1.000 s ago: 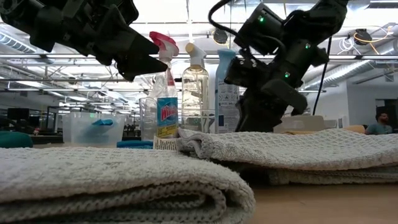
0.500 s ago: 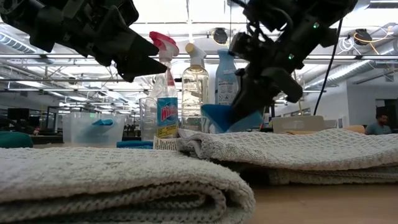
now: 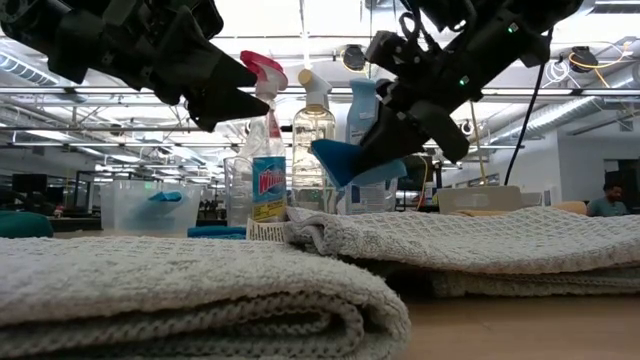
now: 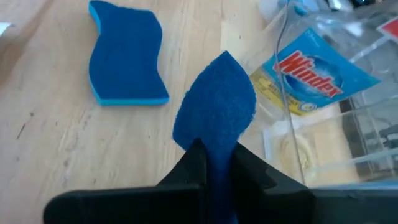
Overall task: Pick & Place Kitchen Items
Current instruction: Put the blue sponge into the white bin
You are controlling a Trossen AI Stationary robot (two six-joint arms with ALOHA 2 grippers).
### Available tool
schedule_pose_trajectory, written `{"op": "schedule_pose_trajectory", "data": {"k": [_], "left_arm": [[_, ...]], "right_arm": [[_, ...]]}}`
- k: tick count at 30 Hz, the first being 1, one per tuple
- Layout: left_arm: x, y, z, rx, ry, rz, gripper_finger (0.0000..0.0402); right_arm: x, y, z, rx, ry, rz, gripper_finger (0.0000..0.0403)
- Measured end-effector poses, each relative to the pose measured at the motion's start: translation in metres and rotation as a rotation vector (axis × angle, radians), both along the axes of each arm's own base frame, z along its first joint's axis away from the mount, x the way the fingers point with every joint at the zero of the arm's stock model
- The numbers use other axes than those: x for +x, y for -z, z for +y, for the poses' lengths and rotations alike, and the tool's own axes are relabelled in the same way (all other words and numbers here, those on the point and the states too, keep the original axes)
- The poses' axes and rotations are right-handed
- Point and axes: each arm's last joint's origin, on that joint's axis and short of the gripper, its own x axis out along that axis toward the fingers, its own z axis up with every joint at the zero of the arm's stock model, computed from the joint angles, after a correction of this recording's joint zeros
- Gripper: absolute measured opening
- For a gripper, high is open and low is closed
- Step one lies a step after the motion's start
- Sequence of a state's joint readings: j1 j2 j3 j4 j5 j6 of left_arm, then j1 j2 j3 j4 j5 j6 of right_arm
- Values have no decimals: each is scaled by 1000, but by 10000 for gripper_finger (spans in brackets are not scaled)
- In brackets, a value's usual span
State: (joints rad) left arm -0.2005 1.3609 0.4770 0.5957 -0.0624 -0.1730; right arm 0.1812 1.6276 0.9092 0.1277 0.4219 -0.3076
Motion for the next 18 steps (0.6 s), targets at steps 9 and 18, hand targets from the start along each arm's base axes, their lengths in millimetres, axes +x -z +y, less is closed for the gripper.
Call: {"op": "schedule_pose_trajectory", "data": {"k": [9, 18], "left_arm": [[0, 0, 3, 28, -97, -6, 266], [0, 0, 3, 29, -98, -5, 266]], "right_arm": [[3, -8, 11, -112, -26, -76, 19], [2, -15, 23, -259, -15, -114, 19]]}}
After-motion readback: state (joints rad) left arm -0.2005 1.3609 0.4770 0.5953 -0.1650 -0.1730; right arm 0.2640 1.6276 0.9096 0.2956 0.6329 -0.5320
